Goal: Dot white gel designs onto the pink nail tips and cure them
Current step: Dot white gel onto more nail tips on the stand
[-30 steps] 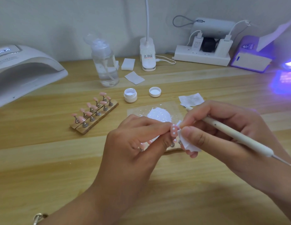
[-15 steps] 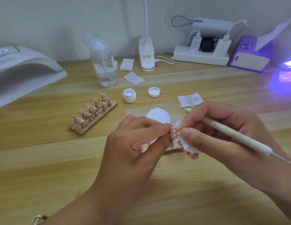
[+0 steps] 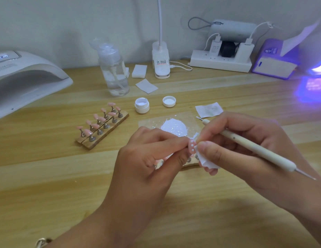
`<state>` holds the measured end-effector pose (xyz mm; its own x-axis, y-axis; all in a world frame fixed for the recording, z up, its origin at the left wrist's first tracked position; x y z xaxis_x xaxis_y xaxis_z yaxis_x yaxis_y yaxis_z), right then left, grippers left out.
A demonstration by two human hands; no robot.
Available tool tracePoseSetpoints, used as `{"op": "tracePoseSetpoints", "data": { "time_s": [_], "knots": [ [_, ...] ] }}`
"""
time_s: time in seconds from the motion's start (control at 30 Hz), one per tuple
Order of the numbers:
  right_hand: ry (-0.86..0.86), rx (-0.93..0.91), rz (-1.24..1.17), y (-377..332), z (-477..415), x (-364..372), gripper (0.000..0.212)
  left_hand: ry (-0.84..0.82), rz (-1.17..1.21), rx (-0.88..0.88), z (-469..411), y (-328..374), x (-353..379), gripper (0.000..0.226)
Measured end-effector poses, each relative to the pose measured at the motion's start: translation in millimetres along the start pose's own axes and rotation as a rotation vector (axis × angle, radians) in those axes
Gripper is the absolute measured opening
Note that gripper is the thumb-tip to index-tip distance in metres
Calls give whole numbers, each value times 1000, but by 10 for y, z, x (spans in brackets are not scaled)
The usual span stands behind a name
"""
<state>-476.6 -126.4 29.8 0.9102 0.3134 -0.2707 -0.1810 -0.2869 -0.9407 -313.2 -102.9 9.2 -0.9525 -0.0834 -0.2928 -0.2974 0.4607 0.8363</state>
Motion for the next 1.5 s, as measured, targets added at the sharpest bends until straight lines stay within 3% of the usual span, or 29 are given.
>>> {"op": "tracePoseSetpoints", "data": {
  "time_s": [0.6, 0.73, 0.83, 1.03, 1.23, 1.37, 1.5],
  "knots": [
    [15, -10, 23, 37, -1, -28, 3, -1, -14, 4, 6, -4, 4, 10],
    [107, 10, 72, 69, -35, -136, 2, 38, 25, -24, -10, -35, -12, 8],
    [252, 16, 245, 134, -80, -317, 6, 119, 146, -104, -39, -112, -93, 8],
    [464, -92, 1030, 381, -154, -613, 7, 229, 328, -234, -81, -293, -209, 6],
    [368, -54, 1105, 666, -255, -647, 26, 82, 226, -280, 2, -298, -80, 10],
    [363, -15, 1110, 688, -259, -643, 36, 7, 47, -167, 13, -244, -19, 9],
    [348, -5, 1096, 673, -251, -609, 33, -28, -34, -159, 19, -286, -2, 3]
  ]
}}
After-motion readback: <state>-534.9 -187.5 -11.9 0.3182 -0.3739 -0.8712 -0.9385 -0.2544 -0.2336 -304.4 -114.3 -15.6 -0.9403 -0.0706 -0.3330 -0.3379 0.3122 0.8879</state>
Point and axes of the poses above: each hand's wrist, its own z-axis away from the middle knuckle, its own x-axis out of the palm, y = z × x, the point moved 4 cm from there along -z, towards the middle knuckle, and after that the axes turned 9 degrees about z, right-handed, at the moved point
